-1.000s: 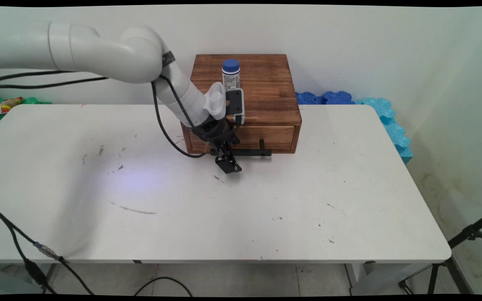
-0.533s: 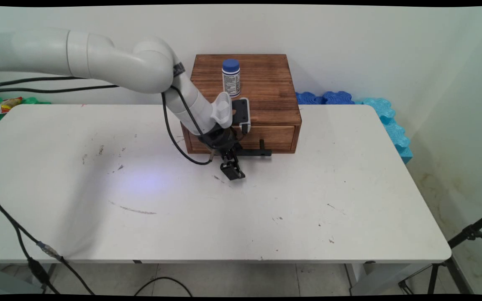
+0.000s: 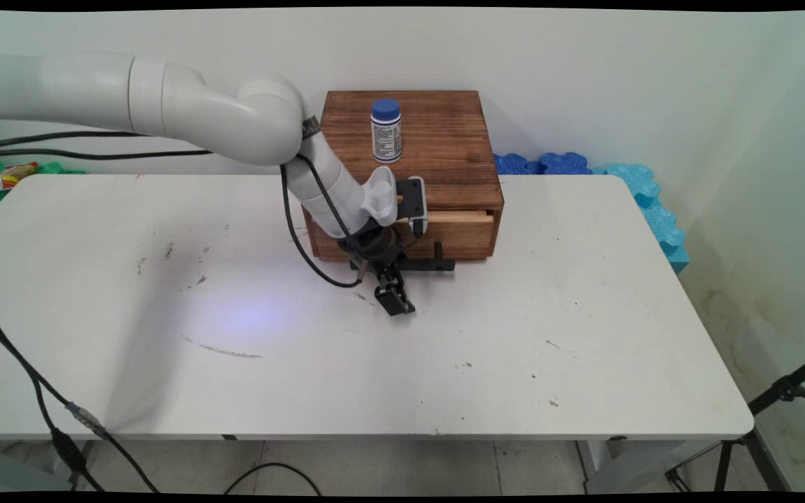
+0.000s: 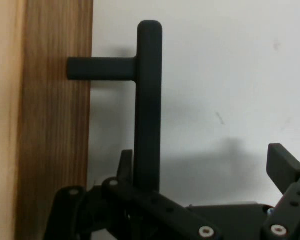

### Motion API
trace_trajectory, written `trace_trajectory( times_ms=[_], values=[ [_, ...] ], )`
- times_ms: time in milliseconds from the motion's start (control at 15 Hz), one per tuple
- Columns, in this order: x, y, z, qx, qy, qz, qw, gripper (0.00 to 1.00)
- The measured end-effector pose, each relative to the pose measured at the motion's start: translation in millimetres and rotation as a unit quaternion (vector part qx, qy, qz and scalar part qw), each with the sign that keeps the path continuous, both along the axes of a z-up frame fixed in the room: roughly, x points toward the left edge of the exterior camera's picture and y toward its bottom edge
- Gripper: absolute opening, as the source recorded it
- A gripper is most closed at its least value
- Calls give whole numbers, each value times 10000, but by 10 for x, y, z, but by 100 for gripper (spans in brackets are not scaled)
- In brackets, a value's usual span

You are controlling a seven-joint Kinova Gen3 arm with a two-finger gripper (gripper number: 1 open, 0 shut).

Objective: Open the drawer

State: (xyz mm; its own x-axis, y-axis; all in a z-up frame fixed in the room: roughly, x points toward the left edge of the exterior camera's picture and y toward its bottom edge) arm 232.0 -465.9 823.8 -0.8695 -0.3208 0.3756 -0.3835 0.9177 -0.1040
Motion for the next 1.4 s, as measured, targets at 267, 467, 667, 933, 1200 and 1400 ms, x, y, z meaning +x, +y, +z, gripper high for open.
trace_trajectory(
  times_ms=[267,467,667,933,1200,1400],
  values=[
    [-74,142,25,140,44,-92,9998,100],
    [-106,281,53,240,69,-161,9996,100],
    [-128,422,77,314,90,-231,9992,100],
    [-148,640,107,372,111,-338,9987,100],
    [-165,872,136,377,123,-446,9982,100],
    [-177,1067,163,347,126,-511,9980,100]
  ],
)
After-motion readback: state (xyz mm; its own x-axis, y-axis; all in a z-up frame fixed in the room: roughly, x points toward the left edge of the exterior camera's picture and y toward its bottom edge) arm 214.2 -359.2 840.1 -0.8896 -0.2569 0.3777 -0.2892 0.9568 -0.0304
